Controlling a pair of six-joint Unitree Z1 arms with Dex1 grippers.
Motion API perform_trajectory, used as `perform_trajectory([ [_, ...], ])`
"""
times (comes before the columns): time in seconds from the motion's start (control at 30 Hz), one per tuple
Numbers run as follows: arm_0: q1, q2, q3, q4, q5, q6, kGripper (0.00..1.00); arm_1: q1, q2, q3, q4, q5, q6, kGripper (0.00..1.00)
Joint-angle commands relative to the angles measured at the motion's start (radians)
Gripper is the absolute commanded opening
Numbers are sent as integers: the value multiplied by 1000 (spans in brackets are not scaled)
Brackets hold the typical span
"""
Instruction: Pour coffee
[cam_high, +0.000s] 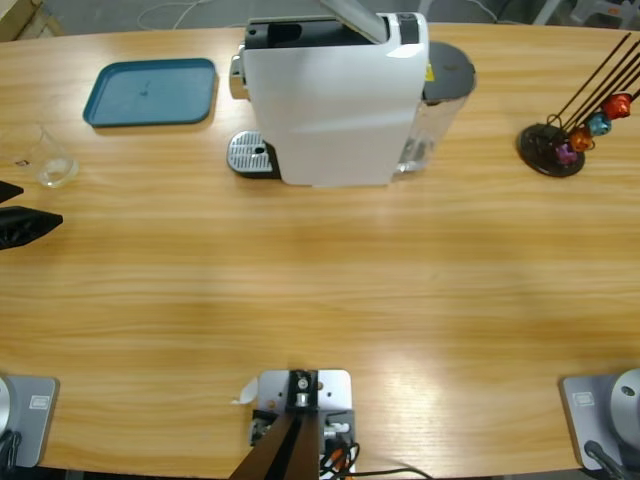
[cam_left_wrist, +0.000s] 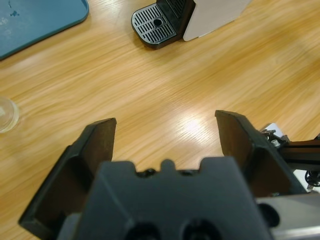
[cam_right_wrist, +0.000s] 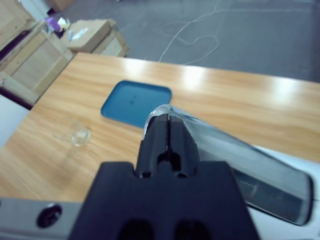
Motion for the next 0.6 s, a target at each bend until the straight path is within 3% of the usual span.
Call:
perform_trajectory([
  [0.03, 8, -22, 39, 7, -10, 30, 858, 27, 173, 86, -2, 85, 53, 0],
  [0.37, 8, -28, 46, 8, -8, 30, 858, -8, 238, 160, -9, 133, 86, 0],
  [0.53, 8, -51, 44, 6, 7, 29, 858, -41, 206, 200, -9, 134, 37, 0],
  [0.6, 8, -59, 46, 6, 32, 30, 871, -44, 158, 201, -11, 136, -56, 0],
])
